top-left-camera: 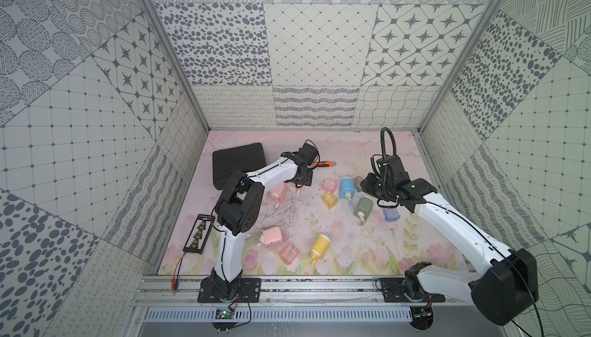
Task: Put the tray back into the pencil sharpener
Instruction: Place the pencil sharpener at the center of the board.
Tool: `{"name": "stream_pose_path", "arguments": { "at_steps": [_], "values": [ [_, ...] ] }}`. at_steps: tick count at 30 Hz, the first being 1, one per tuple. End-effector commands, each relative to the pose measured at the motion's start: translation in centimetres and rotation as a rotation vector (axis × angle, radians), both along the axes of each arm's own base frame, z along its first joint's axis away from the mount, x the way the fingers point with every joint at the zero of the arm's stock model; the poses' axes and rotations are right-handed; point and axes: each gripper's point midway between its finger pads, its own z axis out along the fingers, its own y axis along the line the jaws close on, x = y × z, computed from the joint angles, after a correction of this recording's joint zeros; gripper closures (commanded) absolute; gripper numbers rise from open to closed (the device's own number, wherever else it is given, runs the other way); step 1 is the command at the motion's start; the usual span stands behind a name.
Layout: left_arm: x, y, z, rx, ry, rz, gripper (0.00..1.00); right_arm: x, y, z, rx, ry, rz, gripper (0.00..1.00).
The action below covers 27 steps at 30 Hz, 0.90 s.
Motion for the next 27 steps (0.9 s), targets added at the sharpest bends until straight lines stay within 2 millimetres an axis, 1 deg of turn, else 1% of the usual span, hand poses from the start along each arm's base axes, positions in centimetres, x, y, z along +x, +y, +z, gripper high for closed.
{"name": "stream_pose_path", "arguments": {
  "at_steps": [1, 5, 8, 11, 15, 16, 18, 20, 22, 25, 27],
  "values": [
    [0.4, -0.2, 1.9, -0.026, -0.057, 0.025, 0.21, -0.4, -0.5, 0.3, -0.007, -0.021, -0.002, 0.62],
    [0.5, -0.1, 3.9, -0.044, -0.106, 0.015, 0.18, -0.7, -0.4, 0.5, -0.024, -0.028, 0.012, 0.6],
    [0.5, 0.2, 6.8, -0.063, -0.18, 0.004, 0.19, -0.8, 0.7, 0.5, -0.062, -0.037, 0.052, 0.59],
    [0.4, 1.3, 10.5, -0.078, -0.298, 0.005, 0.21, -1.0, 2.6, 0.1, -0.111, -0.032, 0.099, 0.59],
    [-0.1, 3.4, 15.5, -0.097, -0.471, 0.001, 0.21, -1.4, 6.4, -1.4, -0.141, -0.007, 0.149, 0.59],
    [-0.4, 4.2, 16.4, -0.1, -0.504, 0.003, 0.21, -1.4, 7.5, -1.8, -0.141, -0.009, 0.159, 0.59],
    [-0.8, 5.6, 17.2, -0.105, -0.536, 0.018, 0.21, -1.5, 9.6, -2.6, -0.15, -0.016, 0.192, 0.58],
    [-1.2, 7.3, 17.4, -0.113, -0.542, 0.042, 0.21, -1.4, 11.4, -3.6, -0.167, -0.015, 0.237, 0.58],
    [-1.8, 9.5, 17.1, -0.128, -0.528, 0.101, 0.21, -1.0, 13.0, -4.9, -0.195, -0.003, 0.309, 0.58],
    [-2.9, 11.5, 16.9, -0.165, -0.52, 0.142, 0.21, -0.7, 14.8, -6.2, -0.271, 0.025, 0.466, 0.58],
    [-3.5, 12.8, 16.4, -0.168, -0.526, 0.178, 0.2, -0.5, 15.8, -6.3, -0.294, 0.014, 0.548, 0.58]
  ]
}}
